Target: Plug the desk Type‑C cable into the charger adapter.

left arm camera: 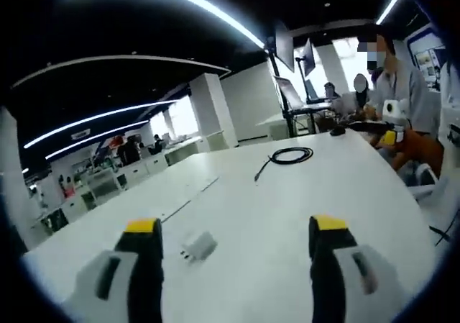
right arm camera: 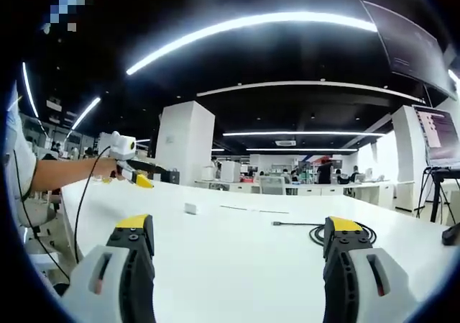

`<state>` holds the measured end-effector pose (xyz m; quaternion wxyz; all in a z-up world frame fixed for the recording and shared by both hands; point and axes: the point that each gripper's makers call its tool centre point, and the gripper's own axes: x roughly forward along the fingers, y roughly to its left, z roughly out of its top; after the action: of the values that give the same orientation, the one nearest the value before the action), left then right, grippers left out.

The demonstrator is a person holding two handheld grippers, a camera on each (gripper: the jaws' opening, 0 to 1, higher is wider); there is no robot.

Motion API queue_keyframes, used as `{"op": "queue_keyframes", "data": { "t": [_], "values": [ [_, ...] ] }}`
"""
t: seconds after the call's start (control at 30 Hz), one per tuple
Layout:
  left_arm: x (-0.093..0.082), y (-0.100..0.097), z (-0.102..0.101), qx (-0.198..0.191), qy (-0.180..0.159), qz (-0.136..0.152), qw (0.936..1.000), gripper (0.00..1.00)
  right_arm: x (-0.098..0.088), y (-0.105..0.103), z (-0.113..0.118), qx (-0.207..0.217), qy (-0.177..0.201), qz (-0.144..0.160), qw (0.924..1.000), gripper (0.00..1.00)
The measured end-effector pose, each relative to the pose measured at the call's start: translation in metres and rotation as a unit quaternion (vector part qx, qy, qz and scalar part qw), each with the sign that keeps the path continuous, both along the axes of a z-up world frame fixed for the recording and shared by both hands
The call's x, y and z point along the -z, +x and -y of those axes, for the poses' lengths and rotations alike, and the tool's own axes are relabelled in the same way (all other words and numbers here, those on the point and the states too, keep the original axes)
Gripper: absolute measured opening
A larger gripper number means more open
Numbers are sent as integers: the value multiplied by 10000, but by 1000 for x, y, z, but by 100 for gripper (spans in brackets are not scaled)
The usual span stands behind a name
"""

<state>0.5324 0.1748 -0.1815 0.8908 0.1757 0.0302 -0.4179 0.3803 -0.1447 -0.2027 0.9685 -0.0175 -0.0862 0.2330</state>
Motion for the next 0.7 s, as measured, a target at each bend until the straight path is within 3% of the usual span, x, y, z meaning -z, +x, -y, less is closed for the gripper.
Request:
{"op": "queue_keyframes", "data": {
  "t": [0.17, 0.3, 0.7],
  "values": [
    [-2, 12, 4, 243, 18, -157, 9996, 81, 0, 0, -2, -16, 7, -16, 10000, 100],
    [3, 25, 7, 445, 274, -313, 9981, 81, 2, 1, -2, -18, 6, -41, 10000, 100],
    [23, 69, 7, 531, 681, -836, 9928, 78, 6, 4, -1, -2, 8, -101, 9999, 100]
  ]
}}
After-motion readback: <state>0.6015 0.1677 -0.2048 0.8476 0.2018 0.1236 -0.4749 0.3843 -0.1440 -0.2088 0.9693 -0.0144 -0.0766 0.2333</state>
